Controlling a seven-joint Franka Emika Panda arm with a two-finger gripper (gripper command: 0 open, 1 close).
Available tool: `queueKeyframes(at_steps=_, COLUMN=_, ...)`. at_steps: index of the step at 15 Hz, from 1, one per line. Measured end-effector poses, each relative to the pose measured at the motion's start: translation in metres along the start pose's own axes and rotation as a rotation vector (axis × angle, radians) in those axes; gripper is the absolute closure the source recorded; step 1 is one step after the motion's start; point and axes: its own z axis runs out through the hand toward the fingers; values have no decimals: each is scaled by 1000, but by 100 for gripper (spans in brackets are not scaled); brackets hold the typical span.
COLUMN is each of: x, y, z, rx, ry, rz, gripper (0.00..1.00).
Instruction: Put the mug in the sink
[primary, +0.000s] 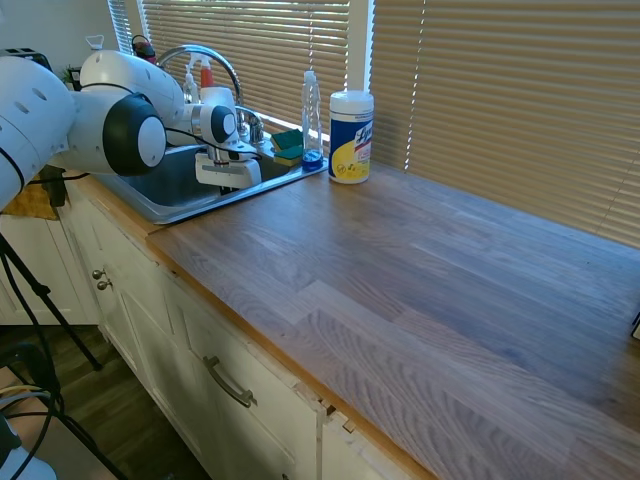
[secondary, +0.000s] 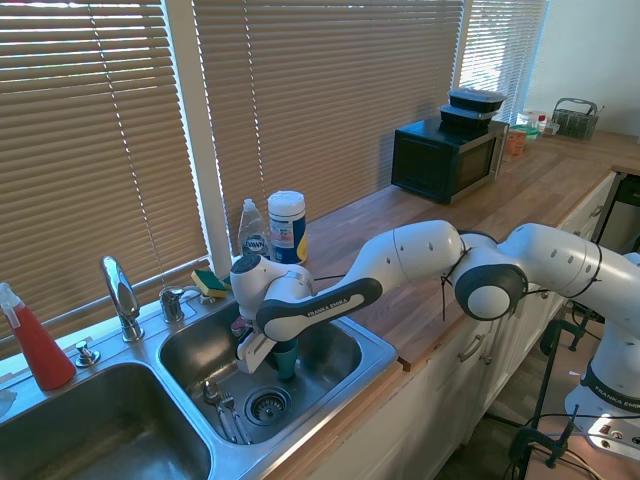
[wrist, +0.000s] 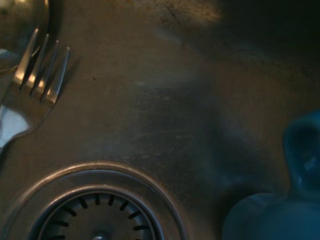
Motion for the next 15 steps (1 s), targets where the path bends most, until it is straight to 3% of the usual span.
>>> queueKeyframes(at_steps=11, x=8, y=-3, z=-19, rx=19, ry=18, rz=-11, gripper=0)
queueKeyframes(at_steps=15, x=14, y=0, z=-55, rx=30, ry=29, rz=-13, gripper=0)
